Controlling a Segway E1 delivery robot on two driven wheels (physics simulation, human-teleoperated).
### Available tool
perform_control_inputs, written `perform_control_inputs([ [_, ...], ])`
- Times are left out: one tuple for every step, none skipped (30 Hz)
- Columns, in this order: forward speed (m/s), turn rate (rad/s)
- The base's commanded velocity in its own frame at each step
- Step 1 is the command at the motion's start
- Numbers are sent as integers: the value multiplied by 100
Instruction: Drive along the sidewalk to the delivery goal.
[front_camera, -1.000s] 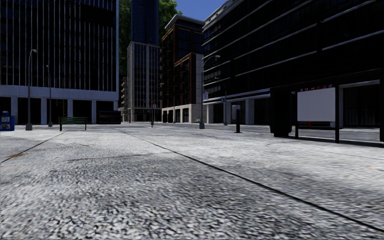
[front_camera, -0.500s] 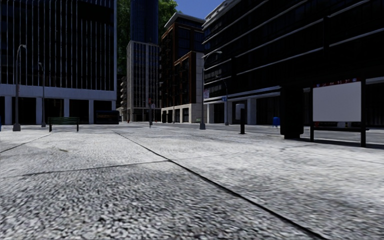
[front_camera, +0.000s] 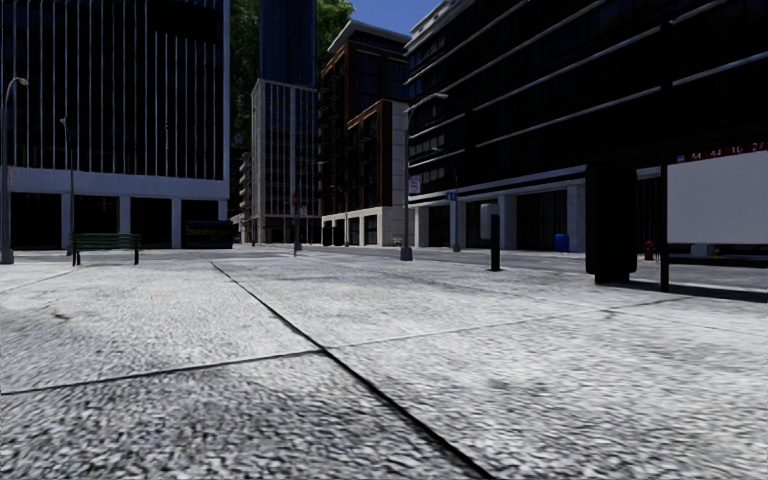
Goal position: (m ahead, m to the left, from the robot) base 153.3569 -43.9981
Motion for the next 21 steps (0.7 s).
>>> perform_control_inputs([
  [200,0],
  [200,0],
  [200,0],
  [200,0],
  [200,0],
  [200,0],
  [200,0],
  [200,0],
  [200,0],
  [200,0],
  [200,0],
  [200,0],
  [200,0],
  [200,0],
  [200,0],
  [200,0],
  [200,0],
  [200,0],
  [200,0],
  [200,0],
  [200,0],
])
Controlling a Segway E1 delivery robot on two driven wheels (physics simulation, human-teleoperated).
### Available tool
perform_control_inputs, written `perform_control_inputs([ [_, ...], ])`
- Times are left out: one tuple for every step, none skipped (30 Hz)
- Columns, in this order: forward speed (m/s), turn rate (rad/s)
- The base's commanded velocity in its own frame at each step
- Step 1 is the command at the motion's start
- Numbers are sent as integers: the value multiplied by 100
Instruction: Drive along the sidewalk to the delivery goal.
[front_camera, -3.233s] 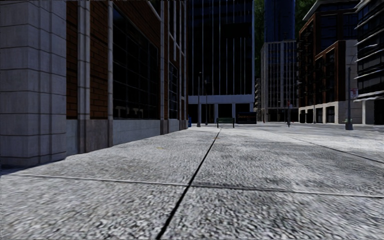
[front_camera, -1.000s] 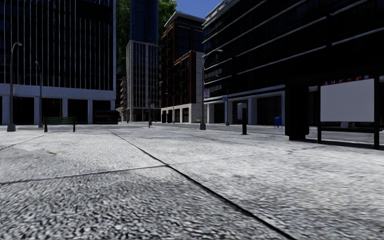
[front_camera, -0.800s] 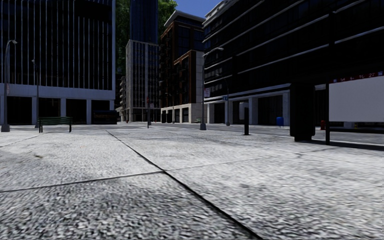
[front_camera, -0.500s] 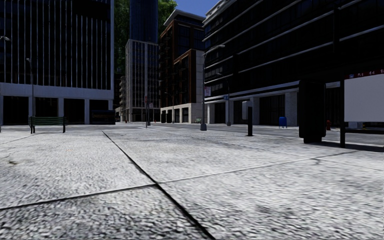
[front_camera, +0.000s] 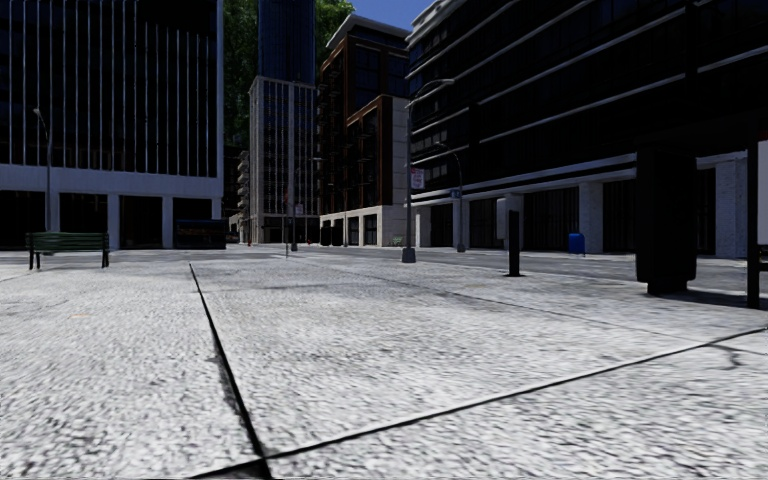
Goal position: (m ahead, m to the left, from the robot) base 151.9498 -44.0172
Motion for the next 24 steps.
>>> perform_control_inputs([
  [200,0],
  [200,0],
  [200,0],
  [200,0],
  [200,0],
  [200,0],
  [200,0],
  [200,0],
  [200,0],
  [200,0],
  [200,0],
  [200,0],
  [200,0],
  [200,0],
  [200,0],
  [200,0],
  [200,0],
  [200,0],
  [200,0],
  [200,0],
  [200,0],
  [200,0],
  [200,0],
  [200,0],
])
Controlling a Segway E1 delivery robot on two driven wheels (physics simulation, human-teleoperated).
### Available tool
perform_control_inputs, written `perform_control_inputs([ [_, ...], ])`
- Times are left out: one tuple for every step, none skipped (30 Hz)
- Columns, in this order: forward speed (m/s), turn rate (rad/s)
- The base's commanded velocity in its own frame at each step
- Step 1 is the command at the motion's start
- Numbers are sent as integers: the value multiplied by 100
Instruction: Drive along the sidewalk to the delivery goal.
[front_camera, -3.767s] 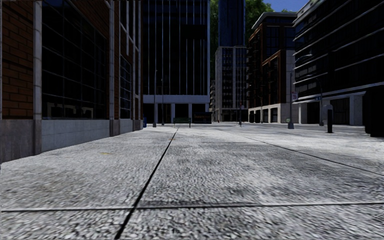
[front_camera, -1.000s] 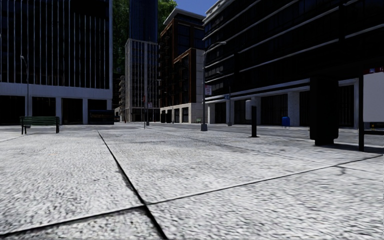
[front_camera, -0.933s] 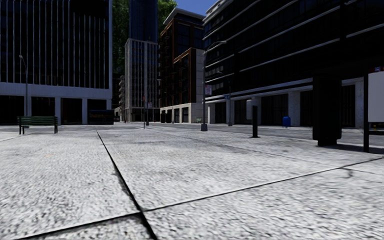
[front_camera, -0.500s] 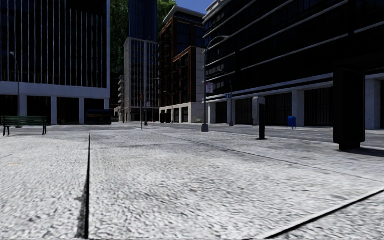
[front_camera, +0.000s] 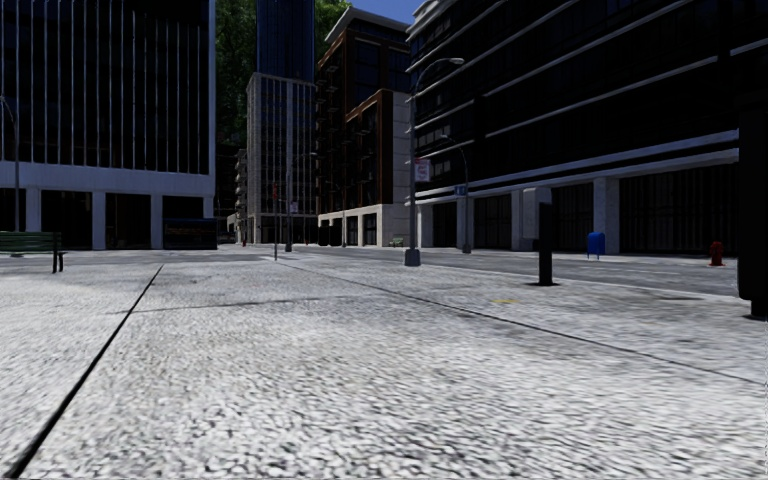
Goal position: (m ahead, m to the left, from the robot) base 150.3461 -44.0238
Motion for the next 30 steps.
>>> perform_control_inputs([
  [200,0],
  [200,0],
  [200,0],
  [200,0],
  [200,0],
  [200,0],
  [200,0],
  [200,0],
  [200,0],
  [200,0],
  [200,0],
  [200,0],
  [200,0],
  [200,0],
  [200,0],
  [200,0],
  [200,0],
  [200,0],
  [200,0],
  [200,0],
  [200,0],
  [200,0],
  [200,0],
  [200,0],
  [200,0],
  [200,0],
  [200,0],
  [200,0],
  [200,0],
  [200,0],
])
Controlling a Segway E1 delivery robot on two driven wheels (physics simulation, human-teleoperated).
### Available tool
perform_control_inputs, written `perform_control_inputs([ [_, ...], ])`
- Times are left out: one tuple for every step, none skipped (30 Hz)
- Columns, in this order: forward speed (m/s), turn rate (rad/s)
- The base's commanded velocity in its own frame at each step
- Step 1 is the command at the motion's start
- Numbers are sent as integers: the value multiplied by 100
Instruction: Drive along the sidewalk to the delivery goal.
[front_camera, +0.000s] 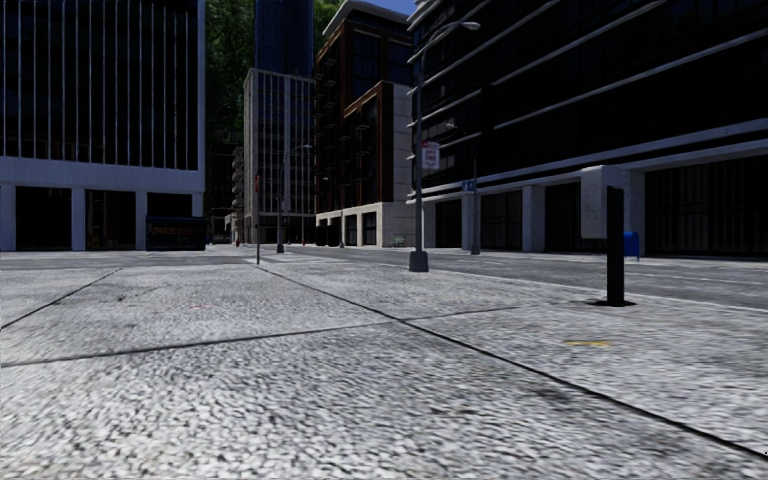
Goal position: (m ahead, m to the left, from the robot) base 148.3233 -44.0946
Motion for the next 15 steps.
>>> perform_control_inputs([
  [200,0],
  [200,0],
  [200,0],
  [200,0],
  [200,0],
  [200,0],
  [200,0],
  [200,0],
  [200,0],
  [200,0],
  [200,0],
  [200,0],
  [200,0],
  [200,0],
  [200,0],
])
